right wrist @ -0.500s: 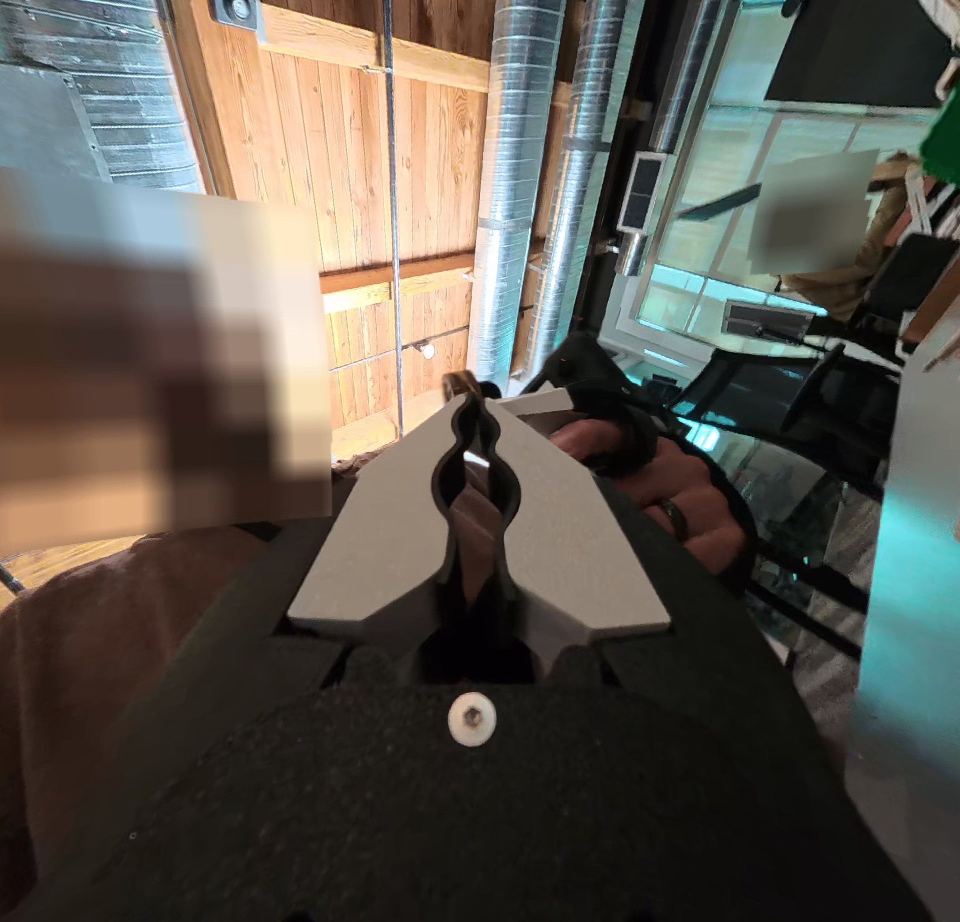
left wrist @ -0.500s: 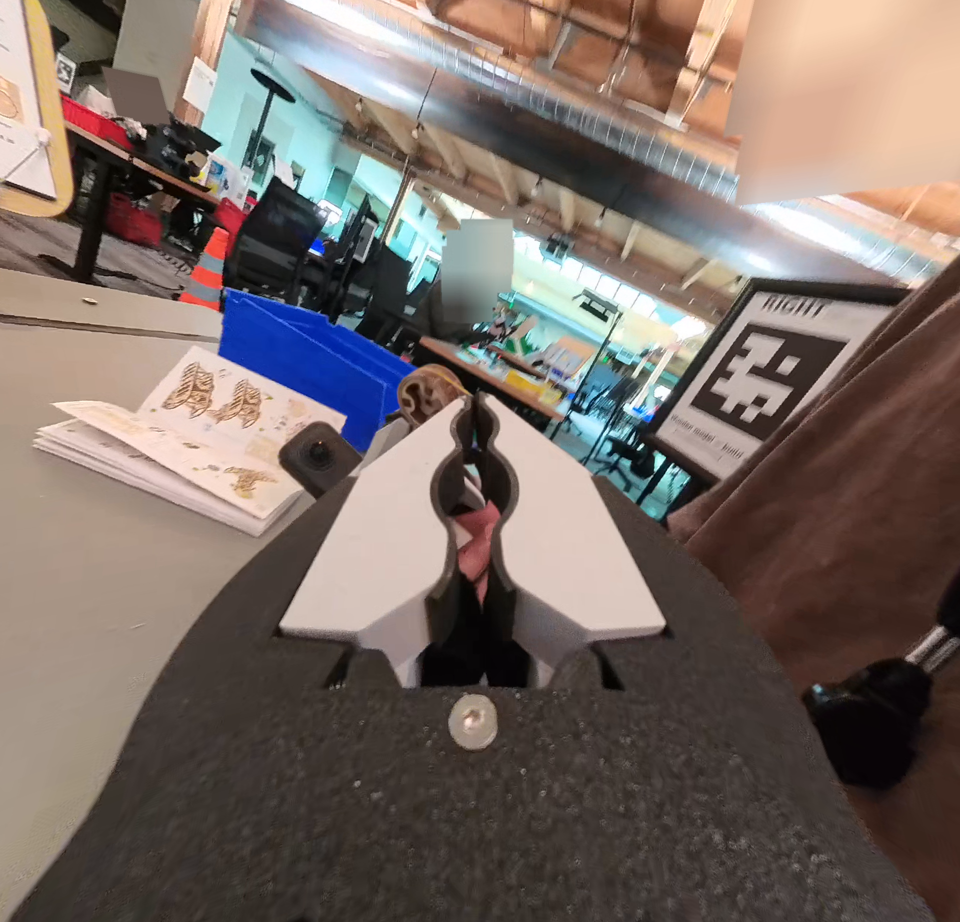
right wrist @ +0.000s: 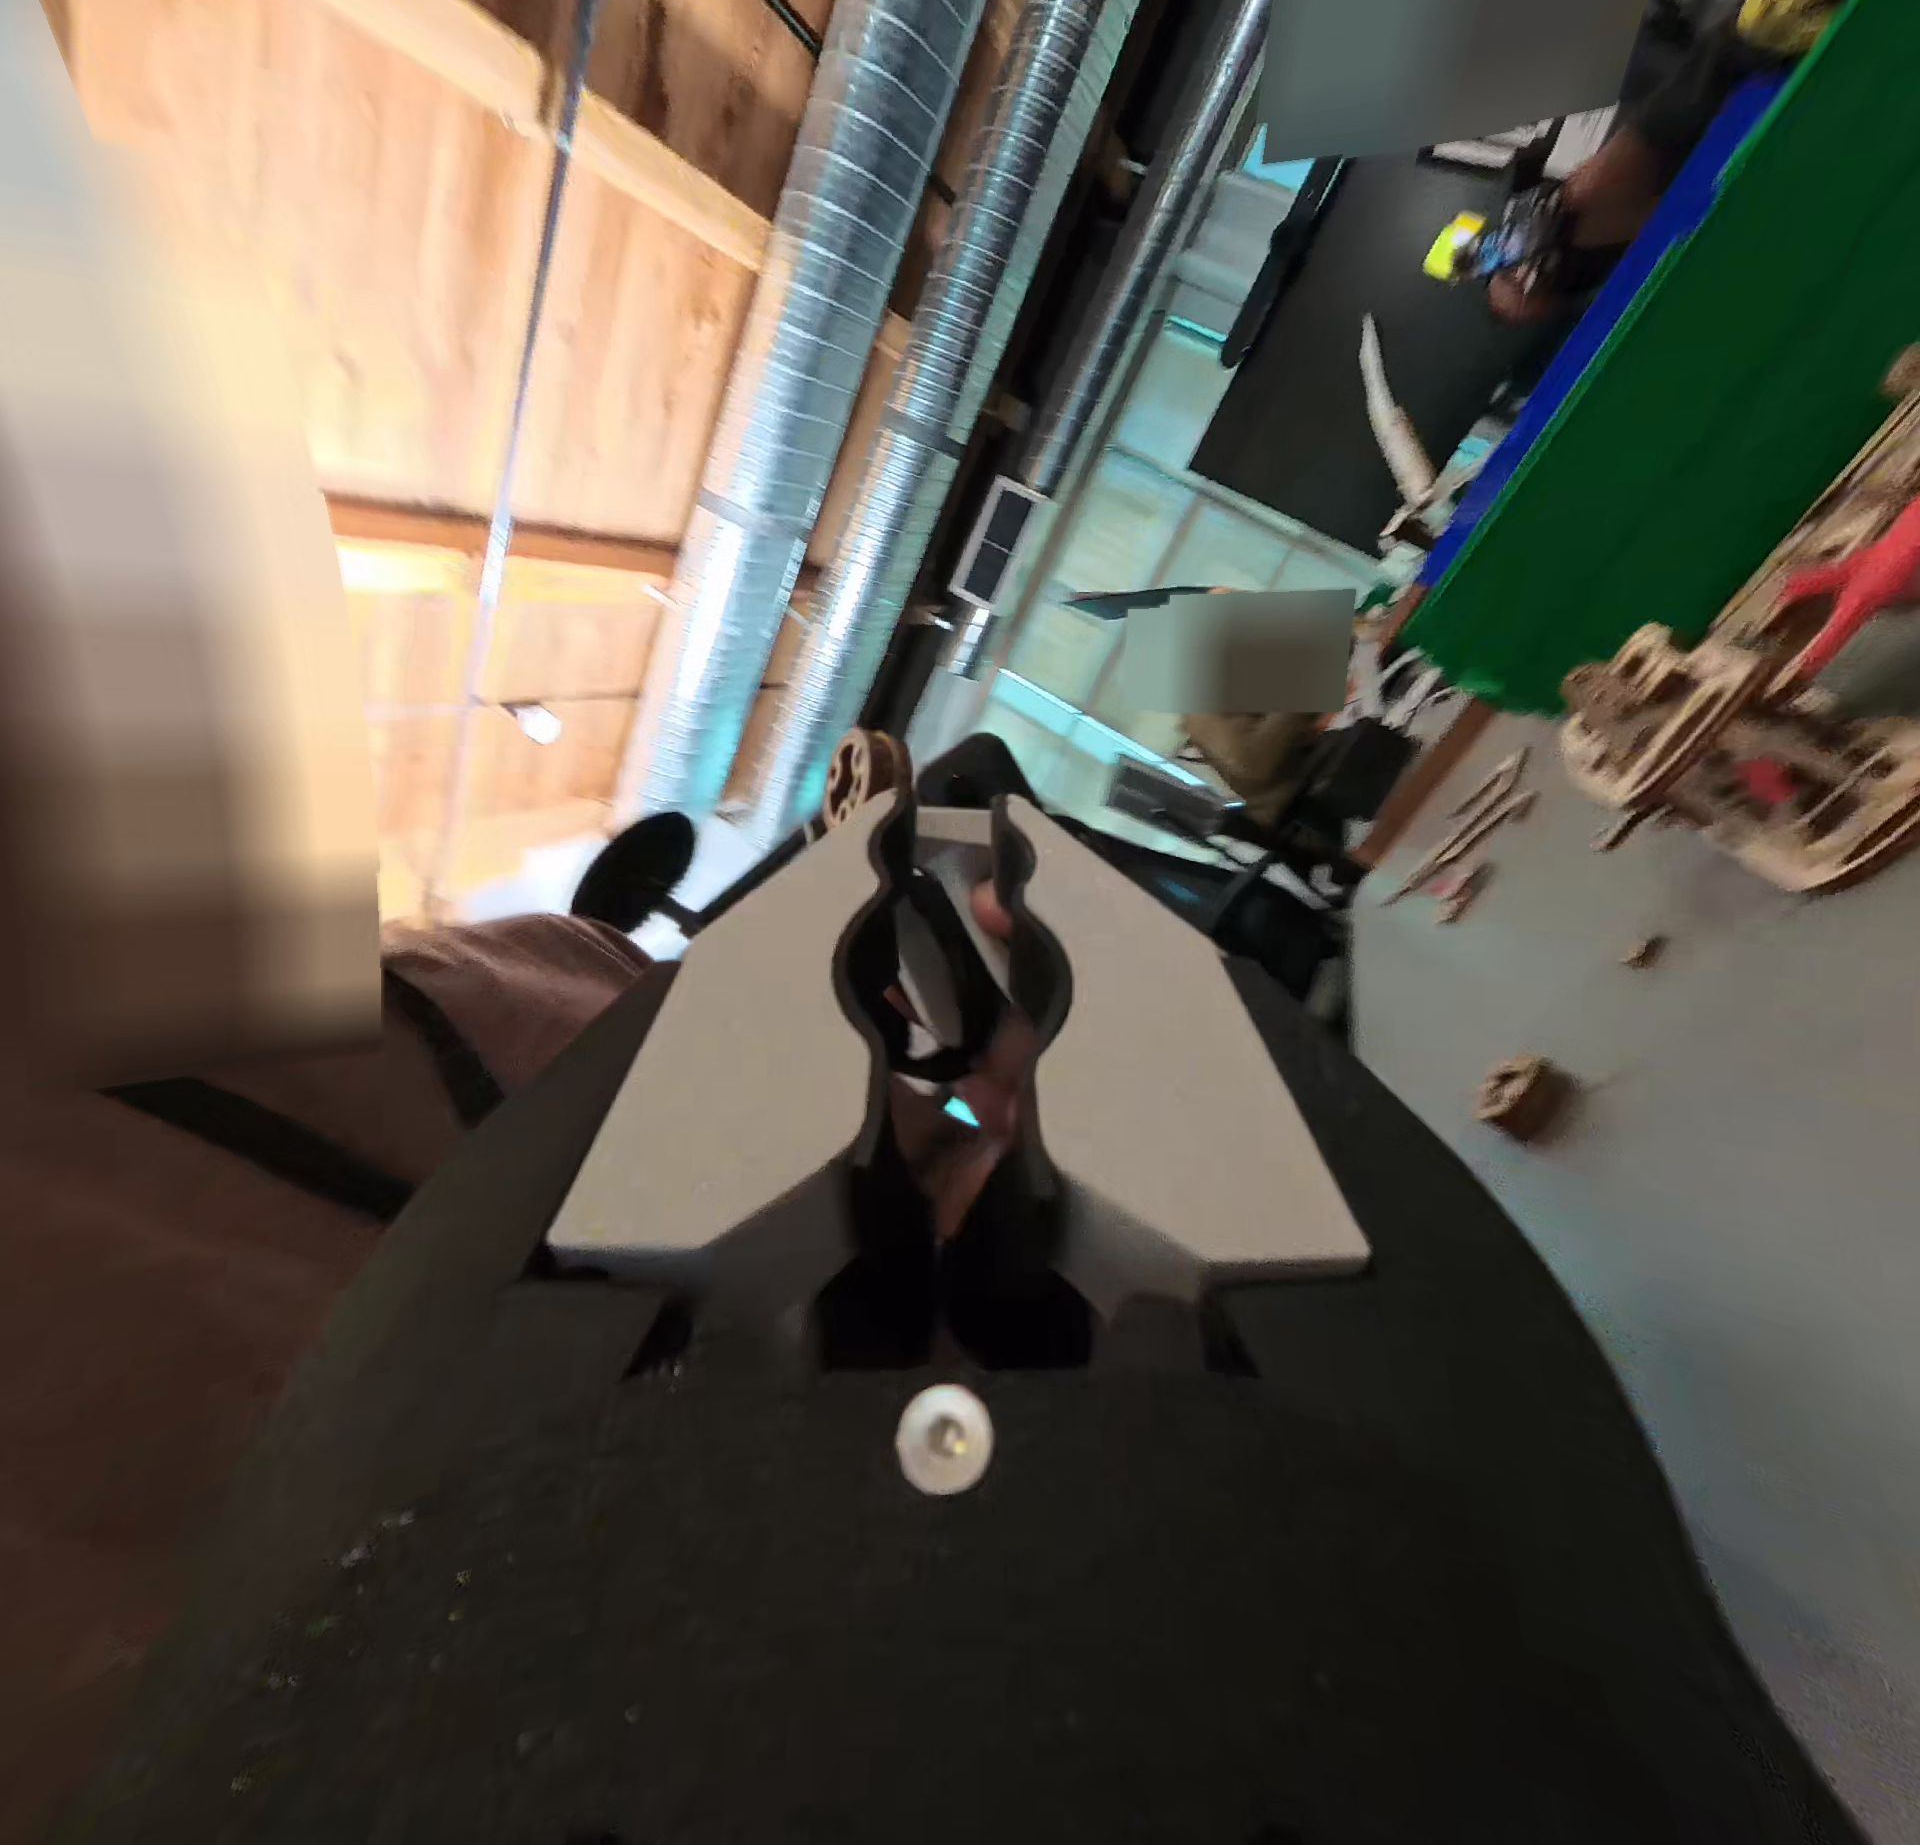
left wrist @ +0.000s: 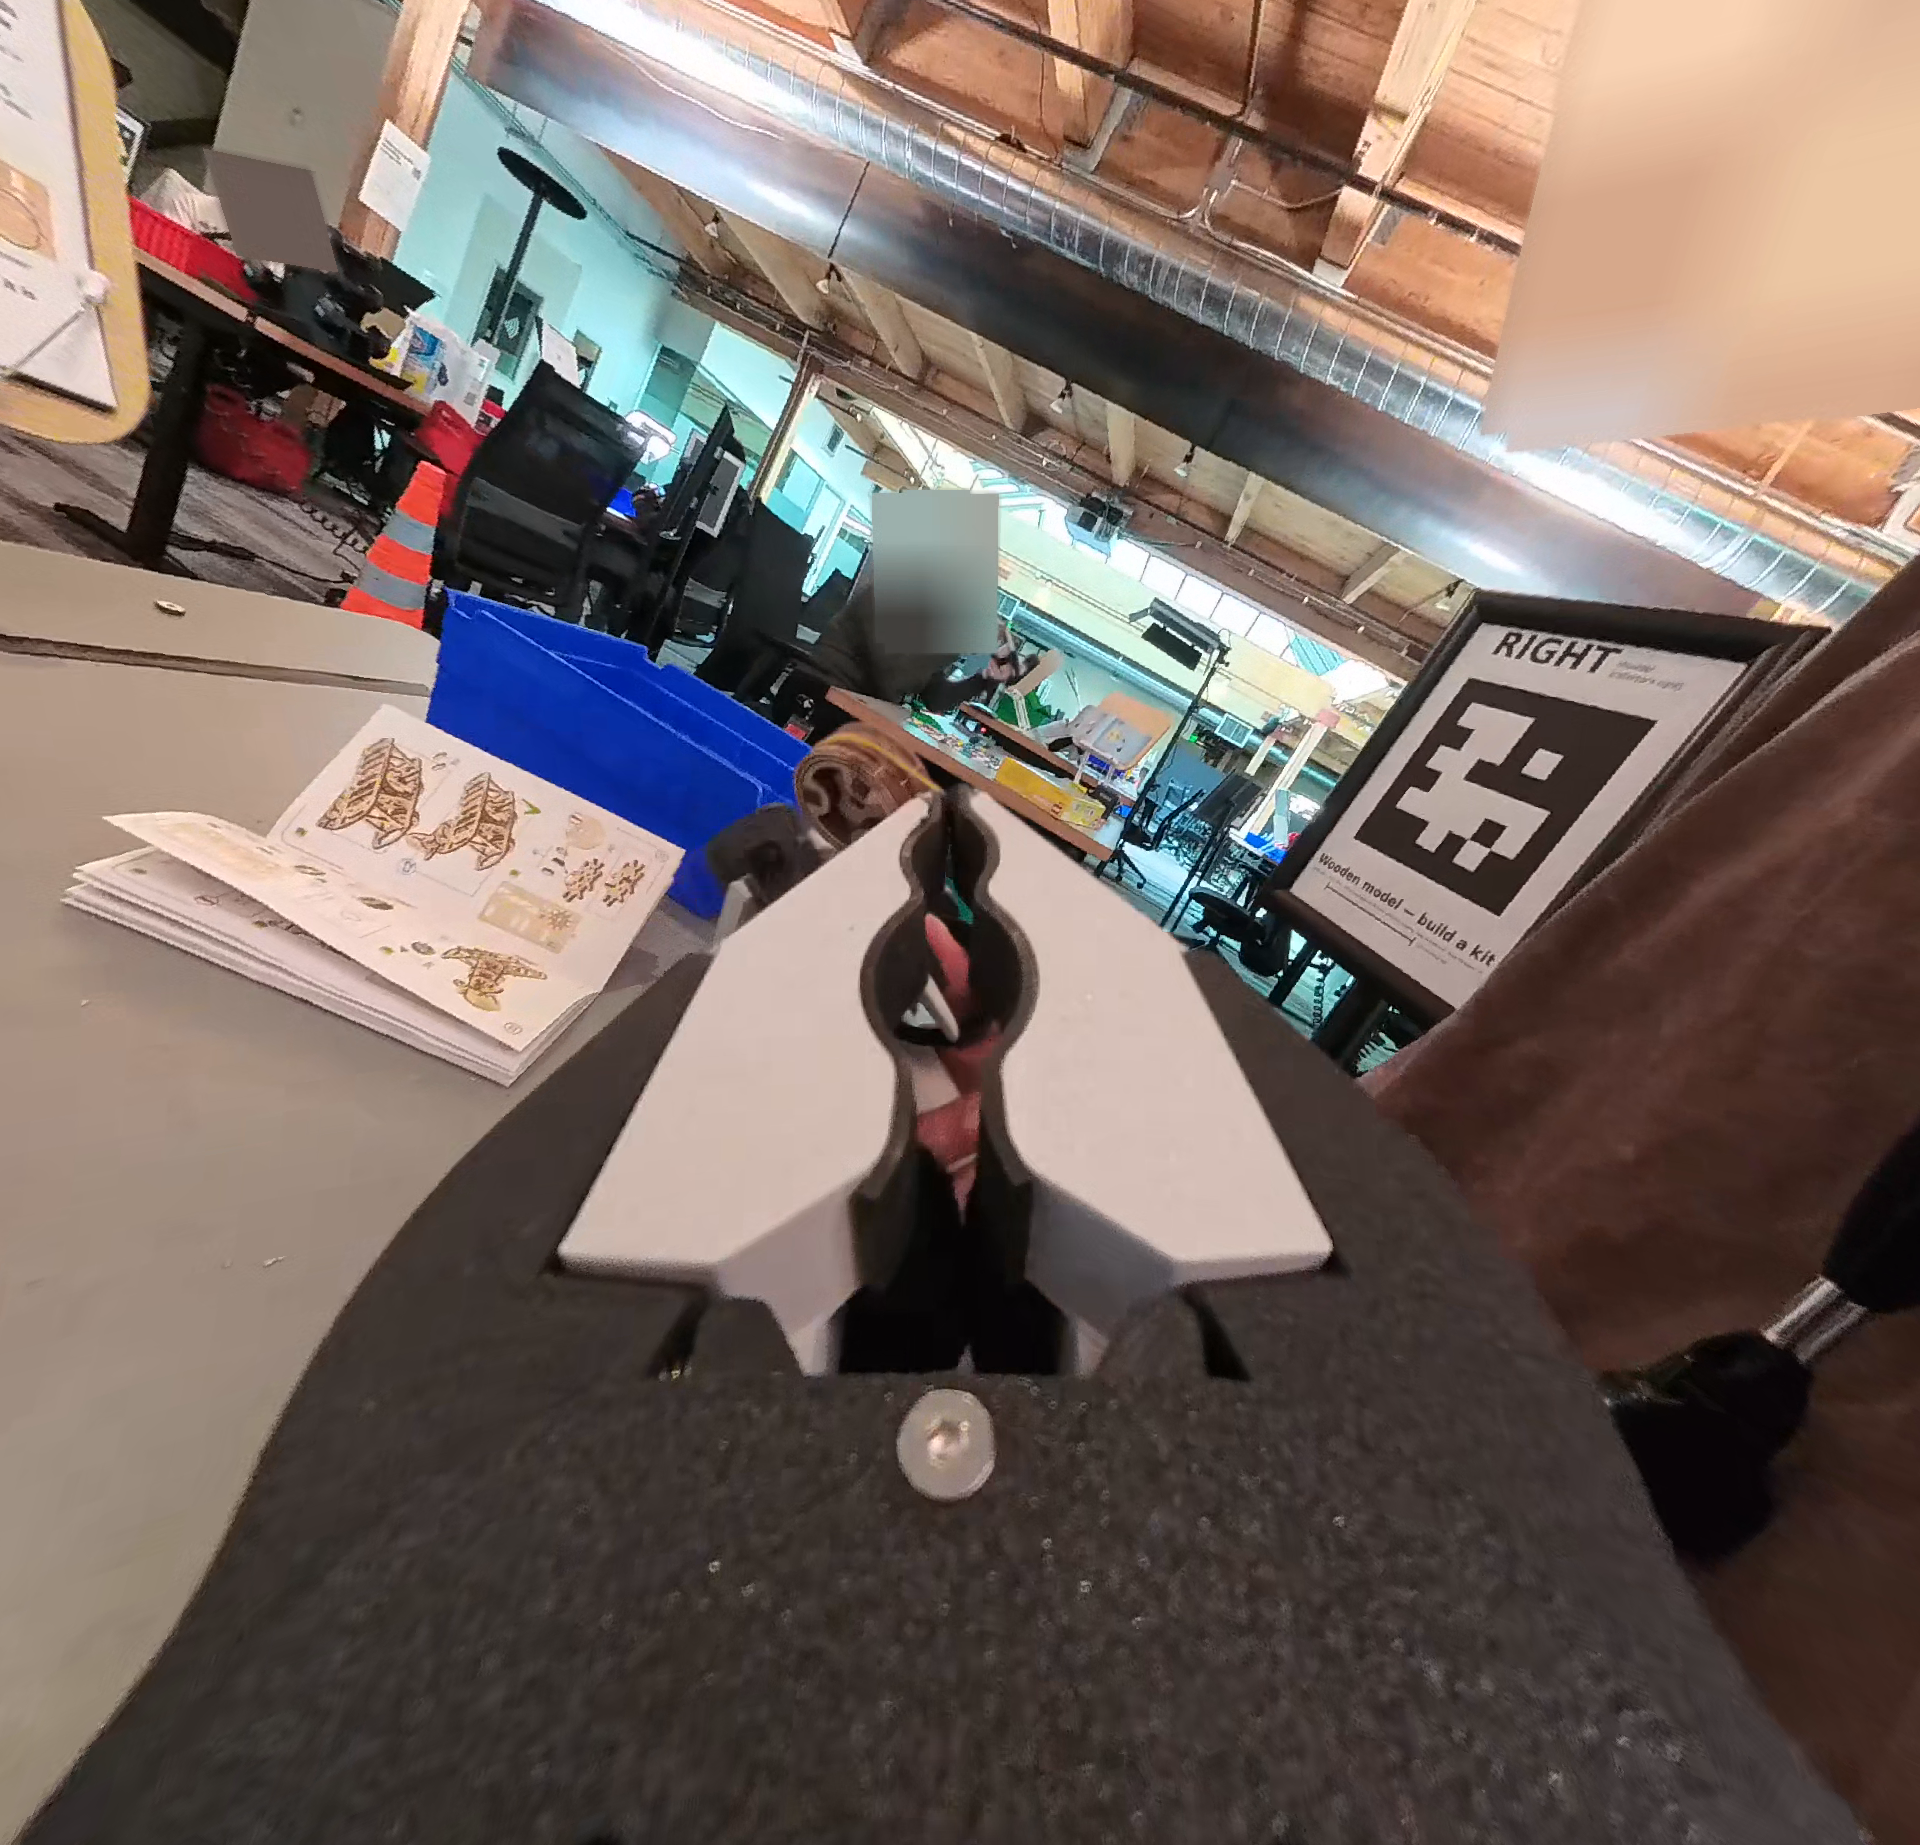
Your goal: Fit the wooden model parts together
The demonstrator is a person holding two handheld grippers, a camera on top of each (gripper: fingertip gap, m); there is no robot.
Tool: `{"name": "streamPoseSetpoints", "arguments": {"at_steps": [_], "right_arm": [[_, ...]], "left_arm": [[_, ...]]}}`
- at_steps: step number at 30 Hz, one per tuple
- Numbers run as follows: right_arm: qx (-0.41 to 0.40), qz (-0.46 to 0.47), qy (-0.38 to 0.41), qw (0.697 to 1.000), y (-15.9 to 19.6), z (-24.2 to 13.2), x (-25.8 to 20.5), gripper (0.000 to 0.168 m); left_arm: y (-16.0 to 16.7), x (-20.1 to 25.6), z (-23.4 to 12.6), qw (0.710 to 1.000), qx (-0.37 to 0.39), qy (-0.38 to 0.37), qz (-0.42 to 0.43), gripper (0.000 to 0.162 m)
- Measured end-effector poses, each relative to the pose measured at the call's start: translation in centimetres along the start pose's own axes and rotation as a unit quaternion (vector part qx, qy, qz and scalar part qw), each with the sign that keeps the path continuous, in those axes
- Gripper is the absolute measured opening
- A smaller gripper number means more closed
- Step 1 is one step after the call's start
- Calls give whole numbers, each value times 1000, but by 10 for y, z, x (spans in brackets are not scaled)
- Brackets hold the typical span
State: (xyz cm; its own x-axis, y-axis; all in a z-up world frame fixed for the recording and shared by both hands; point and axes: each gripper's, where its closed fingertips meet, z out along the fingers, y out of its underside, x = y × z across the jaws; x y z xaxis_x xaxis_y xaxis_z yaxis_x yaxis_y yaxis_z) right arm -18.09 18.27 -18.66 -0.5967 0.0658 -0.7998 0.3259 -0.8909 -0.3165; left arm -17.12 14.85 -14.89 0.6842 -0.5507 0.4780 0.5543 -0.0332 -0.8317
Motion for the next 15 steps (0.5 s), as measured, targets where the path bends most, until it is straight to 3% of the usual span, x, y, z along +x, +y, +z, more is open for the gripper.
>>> {"name": "streamPoseSetpoints", "arguments": {"at_steps": [2,5,6,8,10,12,15], "right_arm": [[-23,-106,28,994,-1,-5,-6,15],[-92,-297,92,946,2,-2,-14,27],[-99,-322,97,937,0,0,-20,30],[-102,-290,74,949,-4,2,-32,38],[-165,-204,26,965,12,0,-37,30],[-189,-132,-14,973,24,2,-43,35],[-186,-117,-59,974,32,10,-54,35]], "left_arm": [[-3,1,-1,1000,7,5,-9,0],[-1,7,0,999,-7,28,-29,0],[2,11,0,999,-18,40,-32,0],[10,19,0,997,-48,63,-9,0],[11,28,0,994,-68,90,4,0],[11,35,0,990,-81,115,10,0],[16,44,1,983,-109,144,19,0]]}}
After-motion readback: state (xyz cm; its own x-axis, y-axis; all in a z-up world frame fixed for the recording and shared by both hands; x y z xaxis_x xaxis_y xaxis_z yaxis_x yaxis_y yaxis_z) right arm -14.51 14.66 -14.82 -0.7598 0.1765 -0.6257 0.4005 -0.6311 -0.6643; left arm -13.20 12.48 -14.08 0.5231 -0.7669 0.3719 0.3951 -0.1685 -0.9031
